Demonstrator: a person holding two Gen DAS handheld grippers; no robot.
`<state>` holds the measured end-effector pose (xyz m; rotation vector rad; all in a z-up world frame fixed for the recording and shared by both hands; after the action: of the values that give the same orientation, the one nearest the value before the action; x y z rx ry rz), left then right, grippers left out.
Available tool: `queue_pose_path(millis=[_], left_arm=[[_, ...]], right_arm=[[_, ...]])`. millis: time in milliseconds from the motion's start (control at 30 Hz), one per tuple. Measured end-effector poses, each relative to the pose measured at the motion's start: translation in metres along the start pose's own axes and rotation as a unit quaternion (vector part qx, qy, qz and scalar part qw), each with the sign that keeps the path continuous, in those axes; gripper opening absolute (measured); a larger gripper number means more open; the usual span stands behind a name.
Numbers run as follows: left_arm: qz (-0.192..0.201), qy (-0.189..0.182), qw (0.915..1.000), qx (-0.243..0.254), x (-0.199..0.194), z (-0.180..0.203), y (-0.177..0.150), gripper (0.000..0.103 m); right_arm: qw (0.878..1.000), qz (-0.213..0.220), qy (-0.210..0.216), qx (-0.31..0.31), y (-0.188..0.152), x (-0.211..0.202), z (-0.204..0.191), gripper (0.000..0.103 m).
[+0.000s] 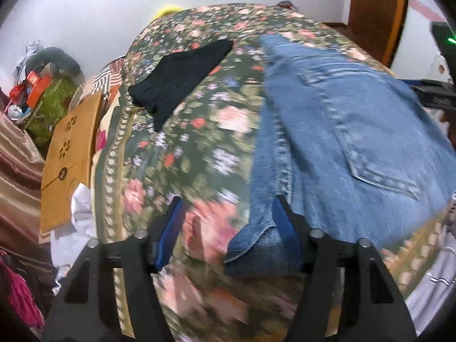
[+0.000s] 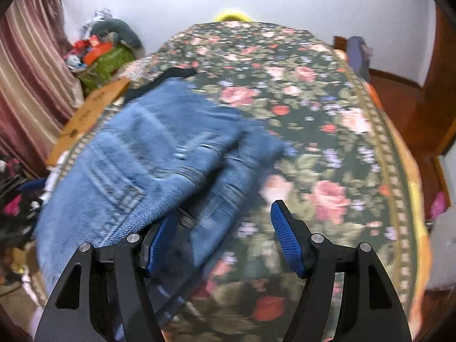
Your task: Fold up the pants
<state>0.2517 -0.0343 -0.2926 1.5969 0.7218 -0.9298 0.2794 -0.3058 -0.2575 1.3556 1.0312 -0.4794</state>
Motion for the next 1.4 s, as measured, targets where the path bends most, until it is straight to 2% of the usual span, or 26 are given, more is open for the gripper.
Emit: queue_pose_path(millis=[100,200,333,433,500,533,600,767,933,1033,1100,1133,1233,1300,1400], left_arm=[[0.003,-0.030,0.9995,-0.006,-0.014,0.015,-0.007,0.055],[0.015,-0.060,0.9980,-0.013,-0.027,0.019,0.002,0.055],[0.048,-0.061,0.9958,-0.049,-0.042,0.003,0.037,0.056],[0.070,-0.072,0.9927,-0.067,-0.047,-0.006,0.071,0.057],[0.080,-0.073,0.9921,-0.062,-0.044,-0.006,0.094,0.057],[0.080,-0.076,0.9921,-0.060,-0.040,-0.005,0.104,0.057],[0.070,-0.080,0.9923,-0.064,-0.029,0.001,0.123,0.057],[0.032,-0.111,0.9916,-0.058,0.010,0.032,0.148,0.057],[0.005,-0.100,0.9949,-0.008,0.050,0.057,0.154,0.057],[-0.013,-0.105,0.9944,0.002,0.069,0.065,0.155,0.057],[-0.017,-0.106,0.9942,0.003,0.077,0.066,0.155,0.057],[-0.019,-0.109,0.9938,0.001,0.081,0.066,0.154,0.058],[-0.019,-0.108,0.9939,-0.007,0.088,0.065,0.154,0.066],[-0.020,-0.110,0.9937,-0.010,0.088,0.063,0.155,0.067],[-0.007,-0.100,0.9949,0.000,0.081,0.062,0.160,0.067]], right_arm=[[1.000,0.010,-0.014,0.001,-0.007,-0.025,0.011,0.065],[0.999,0.028,-0.013,-0.007,-0.005,-0.046,0.013,0.065],[0.998,0.055,0.001,-0.016,0.007,-0.058,0.005,0.065],[0.998,0.063,0.022,-0.016,0.020,-0.047,-0.001,0.064],[0.997,0.063,0.040,-0.013,0.028,-0.035,-0.004,0.062],[0.997,0.062,0.048,-0.013,0.030,-0.030,-0.005,0.061],[0.996,0.052,0.068,-0.015,0.038,-0.013,-0.009,0.050],[0.996,0.032,0.083,-0.014,0.055,0.025,-0.003,0.045],[0.995,0.003,0.100,-0.017,0.061,0.060,0.003,0.042],[0.993,-0.012,0.117,-0.010,0.060,0.076,0.006,0.042],[0.991,-0.012,0.130,-0.006,0.060,0.082,0.007,0.038],[0.991,-0.012,0.133,-0.001,0.061,0.084,0.007,0.032],[0.991,0.012,0.132,-0.010,0.061,0.079,0.007,0.019],[0.991,0.035,0.126,-0.024,0.063,0.071,0.006,0.009],[0.991,0.088,0.081,-0.059,0.069,0.046,0.003,0.007]])
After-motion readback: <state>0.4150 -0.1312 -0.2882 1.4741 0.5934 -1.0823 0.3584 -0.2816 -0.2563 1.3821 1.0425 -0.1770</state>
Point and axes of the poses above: each gripper's, at about its wrist camera, not at the fingertips, and x roughly the way its jaws point, z to its right, y to its top, the point moved 5 cm from there along x, roughly the way its jaws point, and after that the axes turned 8 degrees about -x, right-handed, at the moved point
